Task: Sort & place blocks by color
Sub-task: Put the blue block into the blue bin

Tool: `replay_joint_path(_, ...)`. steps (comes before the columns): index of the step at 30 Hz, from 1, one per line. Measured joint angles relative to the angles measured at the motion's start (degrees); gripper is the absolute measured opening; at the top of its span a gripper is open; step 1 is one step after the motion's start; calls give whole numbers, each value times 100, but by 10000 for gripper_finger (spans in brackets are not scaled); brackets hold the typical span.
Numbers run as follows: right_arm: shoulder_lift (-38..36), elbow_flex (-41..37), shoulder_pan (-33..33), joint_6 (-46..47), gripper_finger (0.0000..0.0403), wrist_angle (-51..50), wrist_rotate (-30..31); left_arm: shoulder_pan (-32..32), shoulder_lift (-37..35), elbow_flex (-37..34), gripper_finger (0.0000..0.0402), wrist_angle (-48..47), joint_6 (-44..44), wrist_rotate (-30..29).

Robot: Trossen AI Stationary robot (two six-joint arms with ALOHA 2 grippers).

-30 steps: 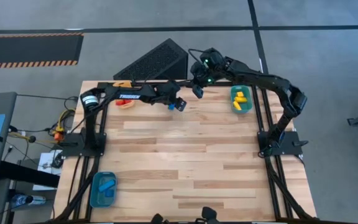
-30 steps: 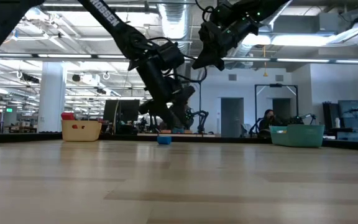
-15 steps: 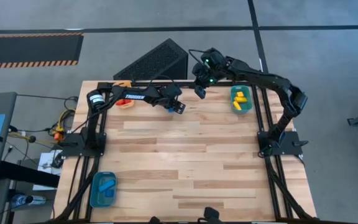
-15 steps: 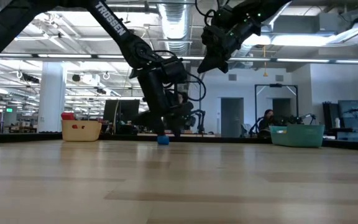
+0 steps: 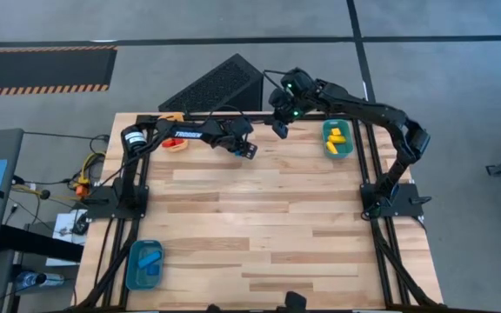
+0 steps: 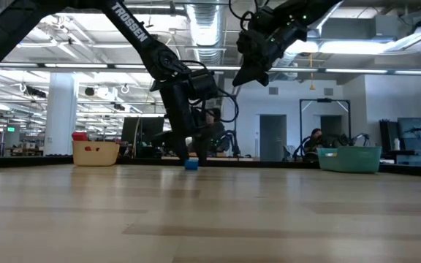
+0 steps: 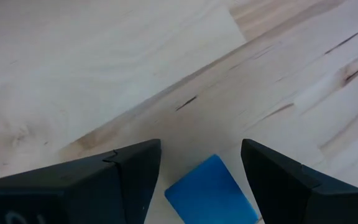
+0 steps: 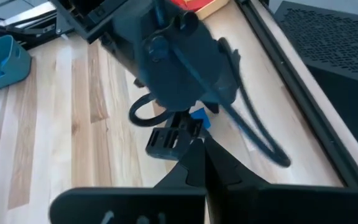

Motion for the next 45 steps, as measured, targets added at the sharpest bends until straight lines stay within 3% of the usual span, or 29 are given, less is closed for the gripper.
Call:
replay_joint_path(7,0,0,110,11,8,-216,1,3,-20,38,222,-256,-527,348)
replay_joint_path(16,0,-1,167,-13,9,-321,10,-74,-31,61,218,-610,-950,196)
replay_joint_path(20,2,-2,167,-15,13,-322,10,-104,-28,54,180,-657,-832,134)
replay_joint_path(25,2,-2,167,-17,16,-320,12,-116,-30,55,100,-758,-572,130)
replay_joint_path(28,2,-2,187,14,13,-320,13,-144,-134,38,100,-1017,-445,182)
replay_joint_path(30,2,-2,205,58,13,-320,14,-200,-264,7,100,-1337,-341,179)
replay_joint_path(36,22,-2,263,122,12,-257,14,-500,-1005,-174,100,-2019,-139,-621)
replay_joint_path(40,26,-6,312,268,12,-147,16,-757,-1554,-789,101,-2243,-409,-1013)
replay_joint_path(45,26,-4,517,613,12,38,12,-1199,-2454,-1804,101,-2344,-1175,-848)
